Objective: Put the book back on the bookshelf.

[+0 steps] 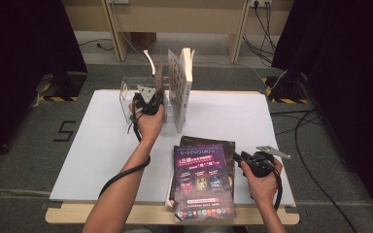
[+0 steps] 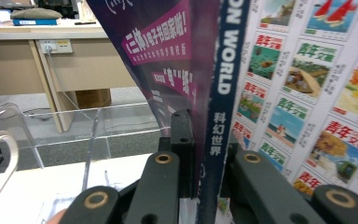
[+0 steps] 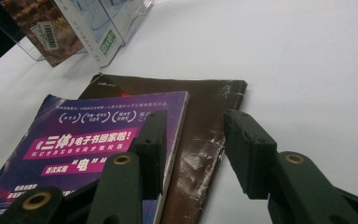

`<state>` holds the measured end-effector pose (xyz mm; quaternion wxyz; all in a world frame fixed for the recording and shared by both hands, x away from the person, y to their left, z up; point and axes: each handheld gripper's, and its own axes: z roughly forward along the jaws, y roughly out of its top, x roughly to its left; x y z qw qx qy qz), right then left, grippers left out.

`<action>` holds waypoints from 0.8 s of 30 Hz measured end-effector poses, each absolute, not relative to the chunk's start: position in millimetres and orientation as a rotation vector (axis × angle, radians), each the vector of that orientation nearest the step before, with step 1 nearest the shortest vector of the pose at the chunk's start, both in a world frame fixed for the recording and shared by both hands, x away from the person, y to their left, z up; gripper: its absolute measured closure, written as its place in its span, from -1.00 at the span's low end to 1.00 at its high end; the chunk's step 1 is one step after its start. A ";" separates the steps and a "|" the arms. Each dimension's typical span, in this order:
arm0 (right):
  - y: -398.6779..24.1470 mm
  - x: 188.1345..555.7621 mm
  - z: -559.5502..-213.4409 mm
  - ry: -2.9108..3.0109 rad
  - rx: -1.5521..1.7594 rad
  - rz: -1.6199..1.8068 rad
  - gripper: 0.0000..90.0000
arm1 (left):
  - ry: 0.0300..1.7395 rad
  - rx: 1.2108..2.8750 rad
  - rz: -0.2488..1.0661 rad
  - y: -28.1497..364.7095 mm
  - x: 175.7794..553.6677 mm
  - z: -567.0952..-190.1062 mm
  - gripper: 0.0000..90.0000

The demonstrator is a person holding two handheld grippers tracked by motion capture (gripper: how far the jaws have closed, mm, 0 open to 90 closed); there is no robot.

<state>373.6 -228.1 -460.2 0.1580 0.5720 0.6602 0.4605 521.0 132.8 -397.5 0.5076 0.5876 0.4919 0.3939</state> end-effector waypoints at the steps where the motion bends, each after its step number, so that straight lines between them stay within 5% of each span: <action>1: -227.6 373.4 -460.0 1.887 1.643 1.317 0.33 | 1.179 1.418 0.943 131.6 520.0 -398.4 0.83; 15: -228.2 372.8 -459.6 1.888 1.635 1.315 0.31 | 1.150 1.471 0.882 137.6 502.8 -404.5 0.56; 24: -227.3 372.1 -459.3 1.891 1.638 1.318 0.31 | 1.159 1.478 0.883 141.8 500.5 -404.6 0.59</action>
